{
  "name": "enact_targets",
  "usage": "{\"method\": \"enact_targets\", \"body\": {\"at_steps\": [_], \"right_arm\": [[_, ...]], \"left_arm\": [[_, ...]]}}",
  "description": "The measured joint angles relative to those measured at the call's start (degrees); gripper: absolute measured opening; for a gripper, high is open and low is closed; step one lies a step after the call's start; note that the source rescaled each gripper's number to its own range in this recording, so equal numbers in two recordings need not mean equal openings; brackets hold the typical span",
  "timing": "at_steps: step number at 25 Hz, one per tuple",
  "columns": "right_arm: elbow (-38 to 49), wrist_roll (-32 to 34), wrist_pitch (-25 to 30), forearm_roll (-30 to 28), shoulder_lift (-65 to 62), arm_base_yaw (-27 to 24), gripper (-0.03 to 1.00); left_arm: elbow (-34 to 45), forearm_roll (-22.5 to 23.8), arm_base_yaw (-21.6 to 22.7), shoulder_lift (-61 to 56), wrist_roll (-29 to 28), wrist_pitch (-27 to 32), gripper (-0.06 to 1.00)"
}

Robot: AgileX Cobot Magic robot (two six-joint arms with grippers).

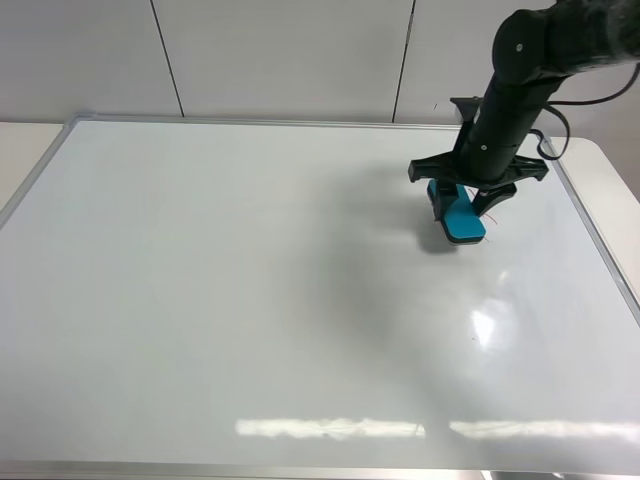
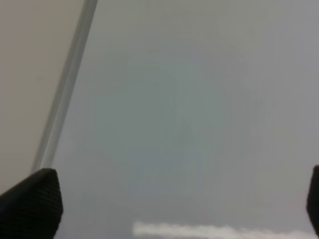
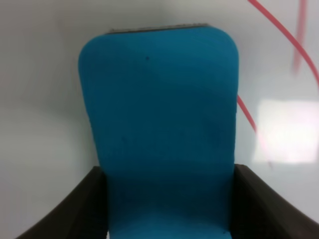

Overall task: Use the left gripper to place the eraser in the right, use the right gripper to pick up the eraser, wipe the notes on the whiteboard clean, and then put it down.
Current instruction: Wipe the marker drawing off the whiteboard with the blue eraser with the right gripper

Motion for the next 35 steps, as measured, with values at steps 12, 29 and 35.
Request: {"method": "enact_targets", "body": {"at_steps": [12,29,35], "right_arm": [[-13.05,-1.05,2.15,0.08,13.18,3.84,0.05],[-13.44,-5.09,3.72,-5.56,13.18,-13.16,0.05],[-13.60,-5.15,4.35,-9.23,13.18,-11.45,0.05]], "left_arm": [[0.00,-0.05,0.00,0.00,0.00,0.00,1.00],[0.00,-0.05,0.00,0.00,0.00,0.00,1.00],[0.00,-0.05,0.00,0.00,0.00,0.00,1.00]]}}
